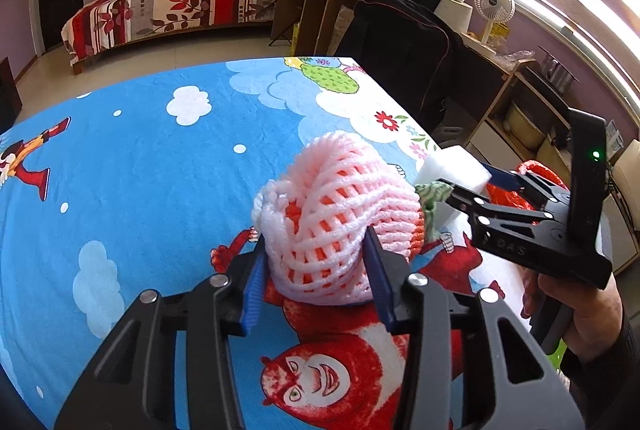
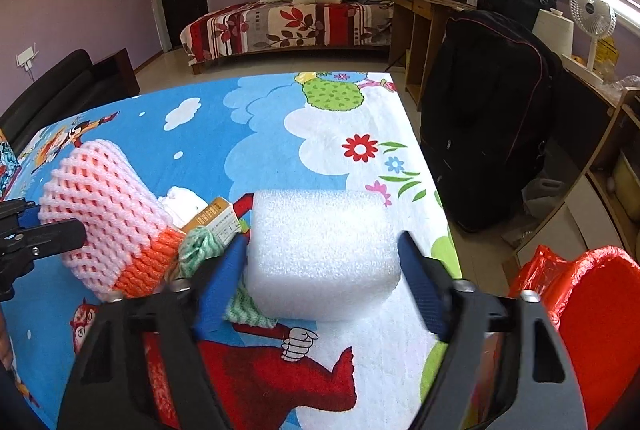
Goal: Collect trash
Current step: 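Grasp the pink foam net with the left gripper while the right grasps a white foam block, then carry the pink net and white foam block over the wastebasket with both grippers, then open both grippers over the wastebasket, dropping the net and foam block, then move both grippers back to the tissues and green-striped cloth, then grasp the green-striped cloth with the right gripper while the left grasps the tissues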
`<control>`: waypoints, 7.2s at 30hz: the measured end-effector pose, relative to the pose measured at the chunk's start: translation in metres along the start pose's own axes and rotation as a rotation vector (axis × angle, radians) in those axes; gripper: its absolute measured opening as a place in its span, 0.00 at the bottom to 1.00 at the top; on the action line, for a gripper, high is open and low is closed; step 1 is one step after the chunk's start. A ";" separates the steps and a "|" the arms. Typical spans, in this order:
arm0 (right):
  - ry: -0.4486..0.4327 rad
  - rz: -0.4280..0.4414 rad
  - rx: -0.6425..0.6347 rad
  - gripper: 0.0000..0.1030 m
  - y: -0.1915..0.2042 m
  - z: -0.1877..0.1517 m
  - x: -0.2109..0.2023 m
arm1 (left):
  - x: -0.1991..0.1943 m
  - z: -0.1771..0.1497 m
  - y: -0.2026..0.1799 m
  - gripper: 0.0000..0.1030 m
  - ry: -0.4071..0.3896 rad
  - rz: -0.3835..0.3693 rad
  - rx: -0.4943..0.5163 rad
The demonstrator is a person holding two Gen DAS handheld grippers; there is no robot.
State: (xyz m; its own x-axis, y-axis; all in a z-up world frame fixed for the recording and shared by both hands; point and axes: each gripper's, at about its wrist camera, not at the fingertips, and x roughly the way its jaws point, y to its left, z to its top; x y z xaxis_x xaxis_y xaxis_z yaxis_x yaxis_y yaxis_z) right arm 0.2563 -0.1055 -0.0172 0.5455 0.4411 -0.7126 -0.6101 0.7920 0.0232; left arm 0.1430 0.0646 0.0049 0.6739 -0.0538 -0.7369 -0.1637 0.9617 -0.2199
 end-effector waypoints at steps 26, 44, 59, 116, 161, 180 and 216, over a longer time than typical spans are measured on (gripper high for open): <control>-0.072 -0.083 0.100 0.64 -0.048 -0.045 -0.096 | -0.016 -0.025 -0.074 0.41 -0.009 -0.096 0.102; -0.107 -0.189 0.210 0.64 -0.111 -0.079 -0.152 | -0.011 -0.011 -0.125 0.41 -0.029 -0.128 0.197; -0.135 -0.263 0.308 0.64 -0.148 -0.102 -0.181 | -0.004 0.000 -0.184 0.41 -0.072 -0.128 0.337; -0.176 -0.345 0.420 0.80 -0.204 -0.120 -0.200 | 0.040 0.000 -0.276 0.72 -0.050 -0.247 0.461; -0.095 -0.051 0.149 0.82 -0.024 -0.059 -0.121 | -0.032 -0.049 -0.042 0.72 -0.073 0.053 0.072; -0.009 0.042 0.052 0.82 0.039 -0.043 -0.053 | -0.033 -0.037 -0.014 0.70 -0.078 0.088 0.038; 0.039 0.121 0.064 0.28 0.019 -0.047 -0.035 | 0.044 0.018 -0.049 0.42 0.005 0.010 0.139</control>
State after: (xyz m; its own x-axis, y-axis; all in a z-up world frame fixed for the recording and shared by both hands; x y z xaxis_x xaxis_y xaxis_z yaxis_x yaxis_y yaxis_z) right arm 0.1986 -0.1258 -0.0252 0.4463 0.5191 -0.7289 -0.6314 0.7599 0.1546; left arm 0.1933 0.0201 -0.0051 0.6695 -0.0453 -0.7415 -0.0689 0.9901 -0.1227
